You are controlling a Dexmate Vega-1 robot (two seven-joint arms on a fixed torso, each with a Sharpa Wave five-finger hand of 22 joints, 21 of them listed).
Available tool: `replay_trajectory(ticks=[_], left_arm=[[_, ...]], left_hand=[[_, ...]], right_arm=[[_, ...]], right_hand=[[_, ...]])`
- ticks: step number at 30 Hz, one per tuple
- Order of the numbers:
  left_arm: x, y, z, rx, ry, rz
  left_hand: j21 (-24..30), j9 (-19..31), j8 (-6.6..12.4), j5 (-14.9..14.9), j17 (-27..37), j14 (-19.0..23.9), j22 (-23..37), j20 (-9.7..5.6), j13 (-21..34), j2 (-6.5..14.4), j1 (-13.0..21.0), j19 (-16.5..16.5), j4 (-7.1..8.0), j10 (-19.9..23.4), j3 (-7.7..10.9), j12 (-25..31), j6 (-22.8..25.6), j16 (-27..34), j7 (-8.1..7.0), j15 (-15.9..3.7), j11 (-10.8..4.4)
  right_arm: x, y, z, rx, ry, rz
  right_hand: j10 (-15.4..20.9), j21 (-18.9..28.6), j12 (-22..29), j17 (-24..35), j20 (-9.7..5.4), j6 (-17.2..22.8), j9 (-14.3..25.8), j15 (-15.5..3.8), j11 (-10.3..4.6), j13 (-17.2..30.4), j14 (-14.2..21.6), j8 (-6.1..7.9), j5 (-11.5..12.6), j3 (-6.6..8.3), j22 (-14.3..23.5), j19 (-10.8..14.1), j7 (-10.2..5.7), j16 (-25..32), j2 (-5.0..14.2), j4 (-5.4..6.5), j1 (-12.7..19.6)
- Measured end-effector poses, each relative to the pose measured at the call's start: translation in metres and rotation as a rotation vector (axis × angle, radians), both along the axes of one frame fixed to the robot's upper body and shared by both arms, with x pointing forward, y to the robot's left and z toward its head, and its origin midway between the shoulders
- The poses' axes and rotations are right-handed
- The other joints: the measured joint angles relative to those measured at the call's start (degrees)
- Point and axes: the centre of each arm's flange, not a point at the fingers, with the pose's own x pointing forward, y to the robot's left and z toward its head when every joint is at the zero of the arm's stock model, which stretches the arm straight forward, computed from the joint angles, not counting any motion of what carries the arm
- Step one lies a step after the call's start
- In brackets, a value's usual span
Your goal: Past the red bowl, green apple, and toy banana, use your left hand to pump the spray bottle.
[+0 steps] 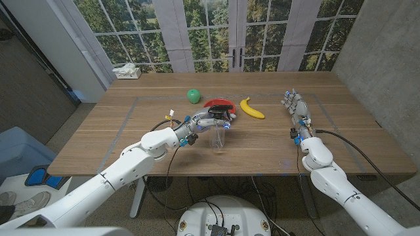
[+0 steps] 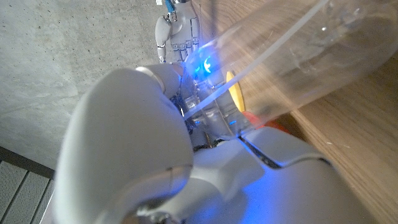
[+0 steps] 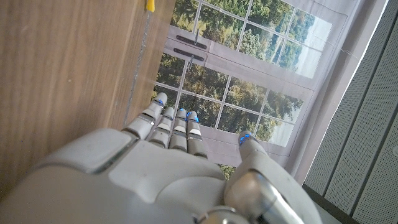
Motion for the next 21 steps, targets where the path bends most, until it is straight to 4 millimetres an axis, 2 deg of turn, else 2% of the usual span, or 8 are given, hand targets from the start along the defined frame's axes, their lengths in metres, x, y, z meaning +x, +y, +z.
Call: replay_trajectory(ticks=[21], left_arm=[[-0.027,0.031,0.012,0.013,-0.133,0.153]], left_hand=[[0.26,0.80,0.00,0.35,0.00,0.22,-0.03,0.01,-0.37,-0.44,0.44,0.00,-0.05,0.34,-0.40,0.50,0.50,0.07,0.50,0.22,0.31]], right_arm=[[0.007,0.015,0.008,-0.007,-0.034,0.016]], right_hand=[[0.00,-0.21,0.00,0.01,-0.42,0.00,0.00,0.00,0.00,0.00,0.00,0.00,0.03,0.32,0.00,0.42,0.00,0.00,0.00,-0.31,0.00]])
